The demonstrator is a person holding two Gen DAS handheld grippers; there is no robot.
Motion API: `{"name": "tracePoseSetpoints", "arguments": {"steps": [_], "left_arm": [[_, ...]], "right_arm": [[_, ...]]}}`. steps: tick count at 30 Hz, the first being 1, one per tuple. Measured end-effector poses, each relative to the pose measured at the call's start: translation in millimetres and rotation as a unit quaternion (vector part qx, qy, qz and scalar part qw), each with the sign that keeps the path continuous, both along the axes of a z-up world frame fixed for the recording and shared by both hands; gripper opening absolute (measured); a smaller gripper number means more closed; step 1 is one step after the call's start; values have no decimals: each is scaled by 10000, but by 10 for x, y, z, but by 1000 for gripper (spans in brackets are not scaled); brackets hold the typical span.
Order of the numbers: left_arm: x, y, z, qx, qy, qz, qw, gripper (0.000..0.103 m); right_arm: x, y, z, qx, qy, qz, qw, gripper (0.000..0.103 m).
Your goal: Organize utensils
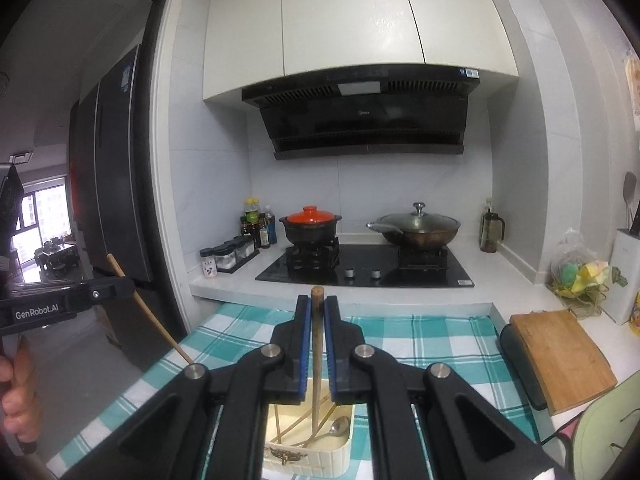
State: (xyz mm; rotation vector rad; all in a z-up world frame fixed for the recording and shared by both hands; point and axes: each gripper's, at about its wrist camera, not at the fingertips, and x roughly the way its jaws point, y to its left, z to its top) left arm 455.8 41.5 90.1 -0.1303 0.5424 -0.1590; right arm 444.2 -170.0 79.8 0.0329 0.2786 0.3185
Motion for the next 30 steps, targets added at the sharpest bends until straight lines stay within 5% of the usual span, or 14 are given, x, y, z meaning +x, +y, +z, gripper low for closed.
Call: {"name": "tracePoseSetpoints", "arguments": {"steps": [11, 12, 14, 17, 18, 24, 30], "left_arm": [[512, -233, -790, 141, 1140, -196, 9932, 7], [515, -245, -790, 85, 1175, -191, 9929, 10], [463, -213, -738, -9, 1147, -155, 9933, 47], [238, -109, -572, 113, 804, -46, 9967, 71], [156, -73, -534, 205, 754, -41, 9969, 73], [-506, 152, -651, 675, 922, -181, 9933, 88], [-1321, 187, -1415, 922, 1305, -331, 9866, 94]], "right_arm": [[970, -14, -982, 440, 2097, 241, 9765, 9], [985, 11, -1015, 398, 2128, 185, 9761, 10], [983, 53, -995, 243, 2134, 79, 9766, 10], [860, 69, -861, 82, 1838, 27, 9829, 43], [789, 55, -795, 27, 1662, 12, 9861, 49], [113, -37, -568, -606, 1055, 191, 9924, 50], [-605, -273, -1022, -851, 1320, 432, 9866, 50]]}}
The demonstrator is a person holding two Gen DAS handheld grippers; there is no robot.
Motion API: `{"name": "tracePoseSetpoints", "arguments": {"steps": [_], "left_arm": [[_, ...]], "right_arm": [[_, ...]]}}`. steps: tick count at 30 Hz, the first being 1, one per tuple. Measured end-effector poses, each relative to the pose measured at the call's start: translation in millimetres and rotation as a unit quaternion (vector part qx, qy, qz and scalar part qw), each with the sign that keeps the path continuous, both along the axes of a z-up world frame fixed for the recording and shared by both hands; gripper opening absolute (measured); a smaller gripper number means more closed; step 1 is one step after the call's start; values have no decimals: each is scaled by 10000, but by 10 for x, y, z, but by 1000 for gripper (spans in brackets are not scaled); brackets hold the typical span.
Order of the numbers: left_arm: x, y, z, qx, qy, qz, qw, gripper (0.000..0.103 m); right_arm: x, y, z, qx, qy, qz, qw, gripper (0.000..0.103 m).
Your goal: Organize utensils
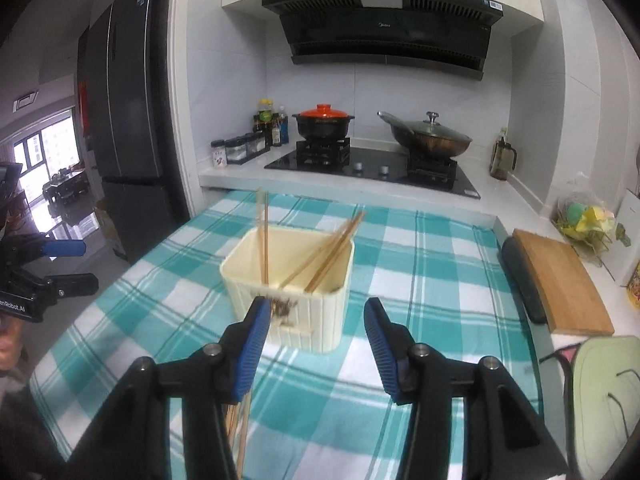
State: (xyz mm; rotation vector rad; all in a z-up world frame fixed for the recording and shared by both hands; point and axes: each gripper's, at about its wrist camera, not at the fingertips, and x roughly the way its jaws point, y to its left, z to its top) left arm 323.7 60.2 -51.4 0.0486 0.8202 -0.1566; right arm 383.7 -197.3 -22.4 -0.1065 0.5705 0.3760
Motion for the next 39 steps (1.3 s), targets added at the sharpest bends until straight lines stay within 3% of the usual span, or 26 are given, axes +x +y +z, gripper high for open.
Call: {"name": "tracePoseSetpoints", "arguments": {"steps": [4, 7, 10, 15, 29, 34, 39], "left_arm": [[-416, -53, -600, -226, 232, 214, 9992, 94], [-600, -127, -912, -310, 75, 340, 9989, 94], [-615, -207, -1151, -177, 45, 485, 9987, 94], [-598, -271, -1376, -364, 204, 529, 9977, 94], [-634, -391, -1405, -4, 150, 668, 9977, 94], [-529, -618, -1277, -398, 255, 304, 9984, 94], [-288, -1007, -1251, 147, 157, 152, 9997, 94]], "right_arm": [[-449, -182, -529, -40, 213, -222, 9995, 50], [-771, -312, -917, 67, 345, -530, 9980, 50], [-1025, -415, -1263, 57, 485, -826, 9954, 50], [-1291, -497, -1564, -88, 640, -1028, 9926, 50], [-1279, -410, -1806, -239, 832, -947, 9917, 50], [-1240, -463, -1893, -144, 1098, -997, 9888, 50], [-1237, -381, -1911, -382, 1071, -973, 9887, 52]]}}
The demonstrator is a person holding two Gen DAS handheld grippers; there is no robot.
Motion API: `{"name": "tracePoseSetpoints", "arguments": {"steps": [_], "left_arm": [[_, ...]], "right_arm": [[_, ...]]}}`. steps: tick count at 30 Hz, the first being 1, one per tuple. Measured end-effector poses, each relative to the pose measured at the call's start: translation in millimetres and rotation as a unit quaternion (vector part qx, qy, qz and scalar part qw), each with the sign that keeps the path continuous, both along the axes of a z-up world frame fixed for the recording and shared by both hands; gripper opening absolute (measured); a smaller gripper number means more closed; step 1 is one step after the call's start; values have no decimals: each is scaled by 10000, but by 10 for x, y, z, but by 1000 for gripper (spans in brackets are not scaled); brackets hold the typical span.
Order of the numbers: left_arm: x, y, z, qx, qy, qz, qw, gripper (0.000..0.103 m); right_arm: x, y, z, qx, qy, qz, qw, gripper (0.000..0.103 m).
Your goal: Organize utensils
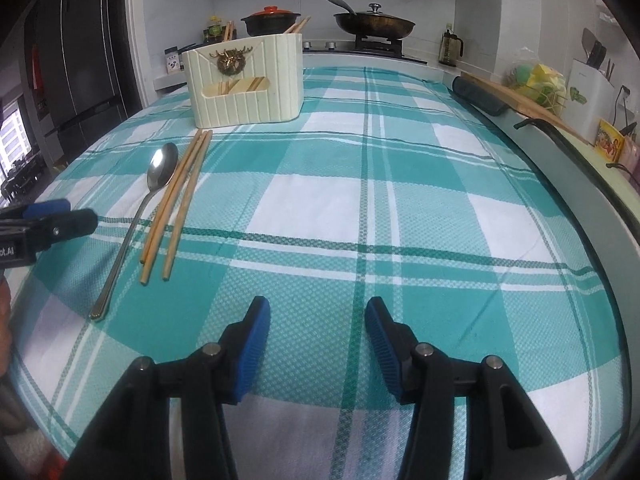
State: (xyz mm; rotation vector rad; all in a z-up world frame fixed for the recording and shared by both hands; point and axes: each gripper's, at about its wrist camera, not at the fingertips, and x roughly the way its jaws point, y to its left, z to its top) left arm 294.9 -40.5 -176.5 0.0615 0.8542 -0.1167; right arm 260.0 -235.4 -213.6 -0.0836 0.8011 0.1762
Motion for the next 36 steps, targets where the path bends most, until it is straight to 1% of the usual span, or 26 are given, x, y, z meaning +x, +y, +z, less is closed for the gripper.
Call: {"name": "tracePoseSetpoints", "arguments": {"steps": [2, 5, 6, 8, 11, 15, 17, 19, 21, 24, 25, 26, 27, 29, 30, 31, 33, 34, 36], "left_arm": [[118, -67, -82, 221, 134, 90, 9996, 94], [243, -61, -214, 182, 447, 228, 9986, 94], [266, -49, -243, 154, 496, 252, 9983, 95], [309, -28, -251, 133, 474, 299, 9983, 98], [422, 36, -254, 143, 458, 428, 9979, 100], [537, 210, -280, -88, 533, 678, 9962, 101], [561, 260, -283, -84, 522, 734, 9959, 101], [572, 304, -286, -69, 513, 792, 9955, 101], [562, 358, -287, -39, 515, 848, 9951, 101], [528, 480, -292, -33, 528, 952, 9941, 101], [512, 520, -293, -30, 526, 979, 9938, 101], [492, 553, -291, -37, 526, 980, 9938, 101], [476, 578, -291, -42, 534, 955, 9940, 101], [445, 593, -289, 17, 551, 883, 9946, 101], [424, 598, -288, 42, 566, 861, 9947, 101], [402, 606, -286, 40, 584, 850, 9947, 101], [360, 635, -280, 14, 626, 861, 9943, 101], [340, 652, -277, -6, 652, 884, 9939, 100], [308, 685, -265, -85, 709, 962, 9928, 100]], "right_arm": [[-4, -8, 2, 23, -2, -2, 10000, 52], [-6, -29, 4, 91, 2, -5, 10000, 52], [-6, -28, 4, 76, -3, -6, 10000, 52], [-7, -16, 3, 40, -13, -10, 10000, 52], [-6, -14, 3, 54, -1, -5, 10000, 52], [13, 20, 27, -25, 112, -6, 9999, 52], [41, 55, 70, 122, 211, 93, 9997, 52], [81, 125, 135, 329, 208, 266, 9989, 52], [149, 243, 198, 387, 167, 485, 9979, 52], [311, 415, 272, 562, 113, 753, 9955, 49], [371, 467, 285, 609, 121, 821, 9947, 43], [426, 520, 294, 664, 137, 909, 9936, 41], [484, 571, 296, 741, 172, 1017, 9919, 37], [594, 685, 266, 838, 291, 1215, 9886, 36], [638, 737, 235, 834, 366, 1271, 9877, 33], [683, 797, 187, 804, 477, 1333, 9867, 27], [746, 890, 75, 693, 735, 1388, 9852, 26], [729, 898, 74, 735, 671, 1379, 9854, 26], [696, 924, 79, 721, 701, 1340, 9859, 26]]}}
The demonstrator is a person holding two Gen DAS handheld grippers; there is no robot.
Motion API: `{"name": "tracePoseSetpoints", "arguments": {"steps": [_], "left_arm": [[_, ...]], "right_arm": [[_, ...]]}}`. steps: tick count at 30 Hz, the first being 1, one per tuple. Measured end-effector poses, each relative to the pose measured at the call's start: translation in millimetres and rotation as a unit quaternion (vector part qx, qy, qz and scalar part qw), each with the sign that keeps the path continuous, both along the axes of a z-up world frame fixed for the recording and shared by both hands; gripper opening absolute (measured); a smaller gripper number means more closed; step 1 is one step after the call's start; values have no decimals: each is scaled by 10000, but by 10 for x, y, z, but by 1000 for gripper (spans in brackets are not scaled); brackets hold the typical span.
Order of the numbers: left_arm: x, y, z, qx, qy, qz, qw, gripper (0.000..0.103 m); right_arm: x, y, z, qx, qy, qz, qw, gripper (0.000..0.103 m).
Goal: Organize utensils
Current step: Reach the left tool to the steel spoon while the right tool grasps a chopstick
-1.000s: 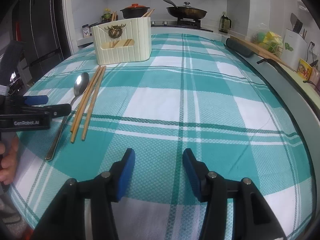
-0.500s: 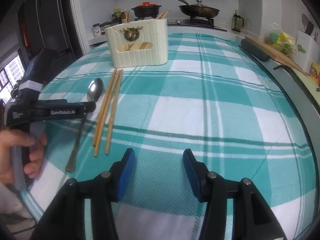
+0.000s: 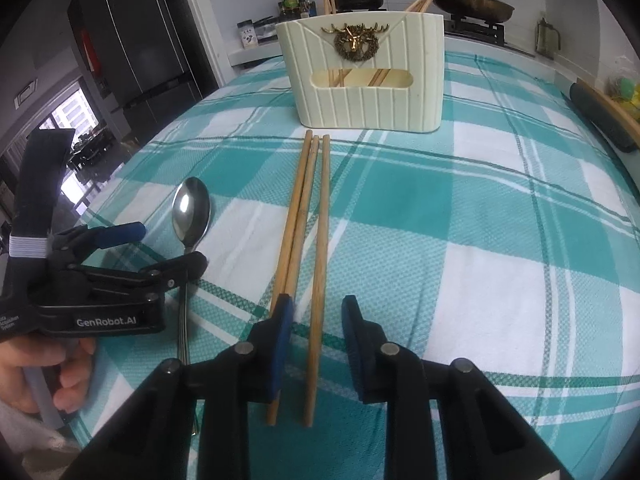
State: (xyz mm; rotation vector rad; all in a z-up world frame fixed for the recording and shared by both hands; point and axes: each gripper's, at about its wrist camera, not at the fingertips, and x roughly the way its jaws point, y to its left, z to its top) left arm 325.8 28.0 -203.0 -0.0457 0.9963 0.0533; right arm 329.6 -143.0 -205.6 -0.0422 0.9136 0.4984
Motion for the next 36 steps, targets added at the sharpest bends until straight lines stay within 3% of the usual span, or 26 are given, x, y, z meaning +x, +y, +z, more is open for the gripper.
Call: {"name": "tracePoseSetpoints", "arguments": {"steps": [3, 8, 10, 14, 19, 23, 24, 25, 27, 32, 34, 36], "left_arm": [[-28, -2, 8, -138, 4, 68, 9999, 100], [-102, -190, -20, 177, -43, -75, 9998, 100], [-134, -216, -16, 221, -51, -120, 9997, 100], [-190, -182, -3, 308, 7, -305, 9991, 101], [-299, -70, 31, 681, 63, -729, 9950, 102], [-333, 85, 43, 782, 186, -1002, 9917, 102], [-338, 125, 44, 775, 211, -1014, 9916, 102], [-340, 163, 43, 765, 223, -997, 9918, 102], [-354, 216, 37, 718, 228, -919, 9929, 102], [-394, 291, -4, 362, 114, -716, 9967, 102], [-390, 339, -23, 139, 107, -612, 9980, 103], [-393, 347, -28, 121, 46, -567, 9983, 103]], "right_arm": [[-84, 74, -13, -92, 9, 33, 10000, 27], [-179, 199, -3, -721, -290, -23, 9970, 22], [-173, 165, -3, -775, -299, -254, 9962, 13], [-191, 42, -7, -683, -258, -753, 9945, 13], [-310, -164, -8, -631, -99, -1323, 9892, 13], [-434, -228, 1, -731, -66, -1313, 9886, 14], [-460, -219, 0, -758, -78, -1234, 9894, 19], [-484, -209, 0, -764, -111, -1150, 9904, 35], [-508, -194, 11, -812, -200, -1062, 9908, 52], [-410, -377, 178, -61, -246, -1074, 9939, 48], [-293, -447, 231, -4, -241, -1143, 9931, 31], [-156, -473, 226, -27, -142, -1033, 9945, 24]]}}
